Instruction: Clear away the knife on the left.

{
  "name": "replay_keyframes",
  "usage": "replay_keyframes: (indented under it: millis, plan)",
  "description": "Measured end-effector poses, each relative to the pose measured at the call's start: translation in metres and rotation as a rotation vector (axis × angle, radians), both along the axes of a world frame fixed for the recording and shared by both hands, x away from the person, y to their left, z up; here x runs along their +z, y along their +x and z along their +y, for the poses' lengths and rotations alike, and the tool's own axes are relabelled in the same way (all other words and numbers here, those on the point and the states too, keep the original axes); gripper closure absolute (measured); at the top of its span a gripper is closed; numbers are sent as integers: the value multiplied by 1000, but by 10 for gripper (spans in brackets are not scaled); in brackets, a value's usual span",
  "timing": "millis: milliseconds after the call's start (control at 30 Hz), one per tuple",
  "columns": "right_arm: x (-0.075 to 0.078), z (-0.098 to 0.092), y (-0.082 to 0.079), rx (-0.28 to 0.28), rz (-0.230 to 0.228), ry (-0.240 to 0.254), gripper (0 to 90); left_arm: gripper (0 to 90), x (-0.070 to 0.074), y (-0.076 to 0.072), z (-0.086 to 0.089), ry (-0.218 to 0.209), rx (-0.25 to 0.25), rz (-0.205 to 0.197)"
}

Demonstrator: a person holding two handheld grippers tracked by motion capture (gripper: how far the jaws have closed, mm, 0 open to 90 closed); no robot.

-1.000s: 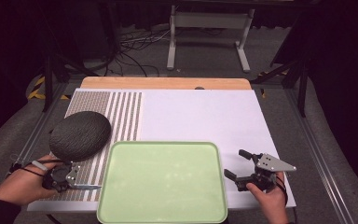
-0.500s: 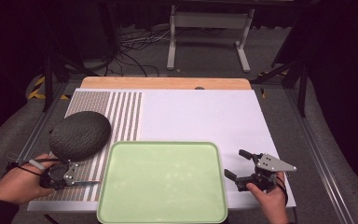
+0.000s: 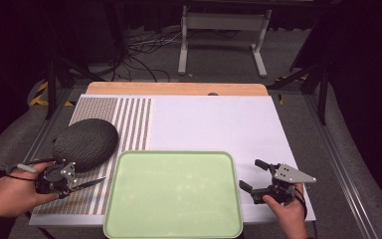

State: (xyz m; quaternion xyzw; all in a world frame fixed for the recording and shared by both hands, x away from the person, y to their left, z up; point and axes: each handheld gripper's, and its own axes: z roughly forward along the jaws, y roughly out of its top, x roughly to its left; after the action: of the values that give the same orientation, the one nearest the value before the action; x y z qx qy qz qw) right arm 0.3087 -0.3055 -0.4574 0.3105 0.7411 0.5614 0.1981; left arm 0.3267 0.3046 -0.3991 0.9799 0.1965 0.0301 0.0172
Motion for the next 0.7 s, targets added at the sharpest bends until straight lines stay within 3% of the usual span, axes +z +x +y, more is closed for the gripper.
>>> replay_keyframes:
  millis: [100,167,400,500,533,567,700]
  plan:
    - [0,0,0,-1,1,-2,28,779,6,-1,-3,-16,103,4]
    - [0,0,0,-4,5,-2,28,779,9,-1,-5,-22,144,15]
    - [0,0,0,-3,1,-2,29,779,20,-2,-10,-121,259,44]
    - [0,-1,0,0,1,-3,29,779,26,-3,-12,-193,324,43]
    - [0,0,0,0,2,-4,29,779,26,-3,-12,-193,324,43]
    - [0,0,0,0,2,-4,29,779,28,-3,-13,-235,364,43]
    - [0,-1,0,-3,2,-4,29,779,30,-3,-17,-274,408,80]
